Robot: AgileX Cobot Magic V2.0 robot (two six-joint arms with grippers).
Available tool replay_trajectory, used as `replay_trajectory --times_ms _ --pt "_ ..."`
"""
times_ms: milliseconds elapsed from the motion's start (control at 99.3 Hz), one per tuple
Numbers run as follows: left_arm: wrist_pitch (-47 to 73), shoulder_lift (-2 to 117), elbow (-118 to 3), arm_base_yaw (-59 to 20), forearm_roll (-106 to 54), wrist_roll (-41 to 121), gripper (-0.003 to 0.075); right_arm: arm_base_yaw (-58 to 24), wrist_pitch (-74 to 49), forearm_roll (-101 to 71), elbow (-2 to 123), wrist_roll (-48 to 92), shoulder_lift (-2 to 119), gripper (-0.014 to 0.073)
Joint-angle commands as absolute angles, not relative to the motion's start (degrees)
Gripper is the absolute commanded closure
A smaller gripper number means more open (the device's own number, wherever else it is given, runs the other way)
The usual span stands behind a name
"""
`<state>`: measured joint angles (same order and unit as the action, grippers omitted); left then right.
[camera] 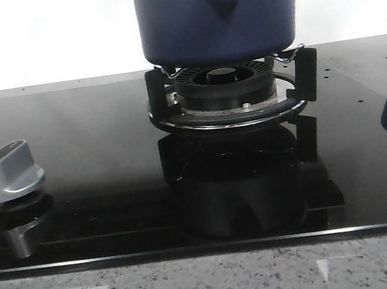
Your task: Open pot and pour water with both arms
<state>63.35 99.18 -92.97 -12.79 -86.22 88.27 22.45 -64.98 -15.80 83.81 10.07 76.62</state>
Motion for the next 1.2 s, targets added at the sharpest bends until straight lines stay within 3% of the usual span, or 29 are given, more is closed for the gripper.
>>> replay_trajectory --times_ms 0,141,211,332,453,675,866,987,1188 --pt "67.29 93.52 -94.87 -9.83 -91.41 87.8 0.0135 22.82 -62.57 -19.93 85.48 10.17 74.75 0.0263" --pt "70.38 89.95 -94.87 -4.67 -91.41 87.12 0.0146 22.82 -62.08 -30.72 85.48 12.78 74.75 0.0264" --pt "70.38 88.32 -94.87 -2.28 -91.41 83.78 0.0211 22.82 -61.92 -39.31 85.48 16.32 74.75 0.027" --pt "70.8 85.69 -94.87 2.01 -91.3 78.9 0.0451 22.57 -61.66 -55.3 85.48 23.98 74.75 0.0384" --pt "72.03 83.59 -94.87 5.72 -91.3 75.45 0.0743 20.71 -60.94 -67.76 85.48 31.95 74.75 0.0648" --pt "68.02 78.46 -94.87 9.84 -89.94 73.33 0.0741 9.82 -48.5 -70.87 82.99 39.72 72.06 0.0638" --pt "43.22 69.33 -91.54 9.88 -79.57 71.35 0.0741 -4.02 -26.32 -63.69 76.28 46.31 66.68 0.0638" --pt "30.66 62.86 -85.37 8.63 -74.23 71.35 0.0741 -10.1 -15.43 -57.15 70.76 47.33 63.26 0.0638" --pt "23.72 51.17 -68.95 0.93 -62.62 71.96 0.0741 -12.2 -9.78 -50.55 58.99 47.41 55.17 0.0639"
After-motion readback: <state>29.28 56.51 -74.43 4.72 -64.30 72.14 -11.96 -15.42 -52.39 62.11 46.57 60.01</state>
